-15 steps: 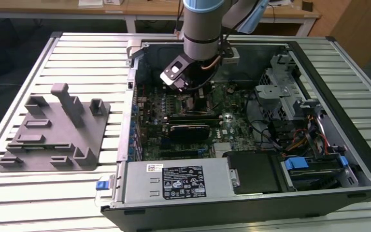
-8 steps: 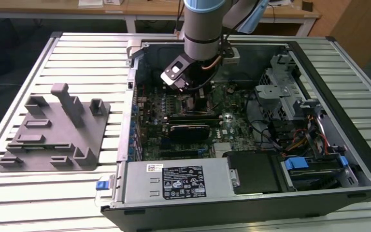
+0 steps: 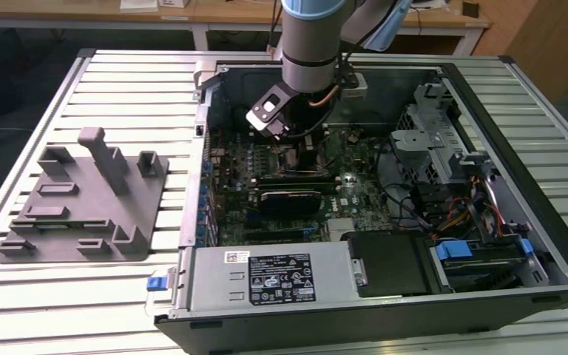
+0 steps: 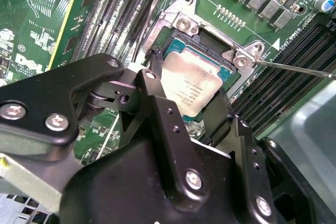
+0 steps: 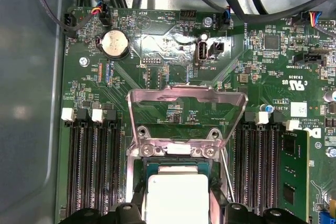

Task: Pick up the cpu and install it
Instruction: 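Place the cpu into insertion slot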

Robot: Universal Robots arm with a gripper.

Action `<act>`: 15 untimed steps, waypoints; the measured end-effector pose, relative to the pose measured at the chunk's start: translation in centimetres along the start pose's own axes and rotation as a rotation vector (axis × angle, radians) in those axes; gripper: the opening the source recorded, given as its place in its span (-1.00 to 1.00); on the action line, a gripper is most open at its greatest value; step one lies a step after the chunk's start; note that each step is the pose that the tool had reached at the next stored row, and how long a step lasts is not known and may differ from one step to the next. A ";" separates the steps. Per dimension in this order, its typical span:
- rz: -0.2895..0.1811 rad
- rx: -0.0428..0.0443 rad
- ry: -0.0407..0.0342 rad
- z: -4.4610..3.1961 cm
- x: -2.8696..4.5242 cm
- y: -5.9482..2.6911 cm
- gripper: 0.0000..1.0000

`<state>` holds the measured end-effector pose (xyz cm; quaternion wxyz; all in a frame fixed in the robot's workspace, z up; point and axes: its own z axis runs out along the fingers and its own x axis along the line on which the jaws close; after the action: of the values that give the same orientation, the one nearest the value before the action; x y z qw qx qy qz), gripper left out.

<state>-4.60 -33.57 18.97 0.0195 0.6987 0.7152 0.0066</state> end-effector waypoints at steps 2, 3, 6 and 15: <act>0.000 -0.0005 0.0005 0.03 0.01 0.00 0.10; 0.000 -0.0005 0.0008 0.03 0.01 0.01 0.10; 0.000 -0.0003 0.0005 0.02 0.01 0.00 0.21; 0.000 -0.0001 0.0040 -0.34 0.00 -0.04 0.21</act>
<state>-4.65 -33.56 19.31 0.0181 0.6988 0.7150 0.0080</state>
